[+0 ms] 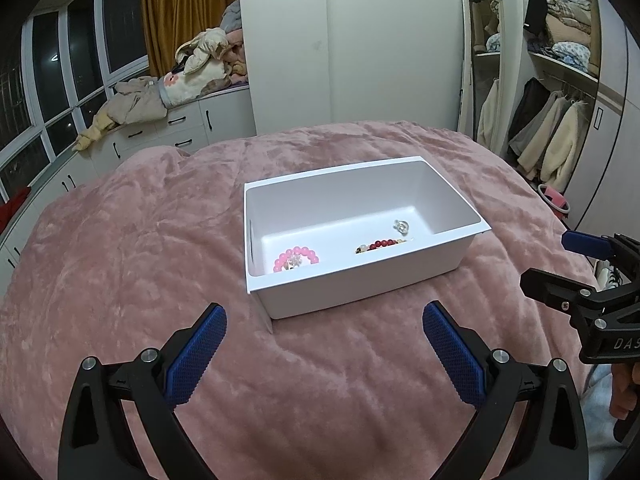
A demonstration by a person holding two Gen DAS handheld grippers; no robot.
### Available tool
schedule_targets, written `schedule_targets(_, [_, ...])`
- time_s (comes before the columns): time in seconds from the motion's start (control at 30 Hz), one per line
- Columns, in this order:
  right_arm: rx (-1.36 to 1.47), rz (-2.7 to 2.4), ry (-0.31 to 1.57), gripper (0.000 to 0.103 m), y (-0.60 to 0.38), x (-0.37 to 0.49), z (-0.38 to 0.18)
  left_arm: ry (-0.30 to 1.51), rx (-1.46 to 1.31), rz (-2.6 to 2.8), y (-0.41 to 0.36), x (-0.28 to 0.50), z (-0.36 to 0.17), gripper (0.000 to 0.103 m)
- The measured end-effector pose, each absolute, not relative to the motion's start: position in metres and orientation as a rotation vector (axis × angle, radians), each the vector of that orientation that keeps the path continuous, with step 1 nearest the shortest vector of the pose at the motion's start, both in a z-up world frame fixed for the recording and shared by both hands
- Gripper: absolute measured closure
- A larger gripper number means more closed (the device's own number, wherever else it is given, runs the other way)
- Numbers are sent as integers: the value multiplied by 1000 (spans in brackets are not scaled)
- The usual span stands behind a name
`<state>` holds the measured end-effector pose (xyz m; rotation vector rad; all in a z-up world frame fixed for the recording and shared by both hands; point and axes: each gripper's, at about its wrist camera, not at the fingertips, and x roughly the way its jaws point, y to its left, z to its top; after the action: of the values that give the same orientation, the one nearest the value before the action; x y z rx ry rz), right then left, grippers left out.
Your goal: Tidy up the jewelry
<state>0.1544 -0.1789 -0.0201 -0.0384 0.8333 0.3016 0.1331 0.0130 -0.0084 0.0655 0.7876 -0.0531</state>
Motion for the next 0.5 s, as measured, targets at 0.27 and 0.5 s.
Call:
schedule_targets(0.27, [-36, 302, 835, 5, -181, 153, -21, 796, 72, -54, 12, 134, -11, 4])
schedule_targets(0.5, [-29, 301, 837, 5, -183, 154, -21, 795, 69, -54, 12, 135, -10, 4])
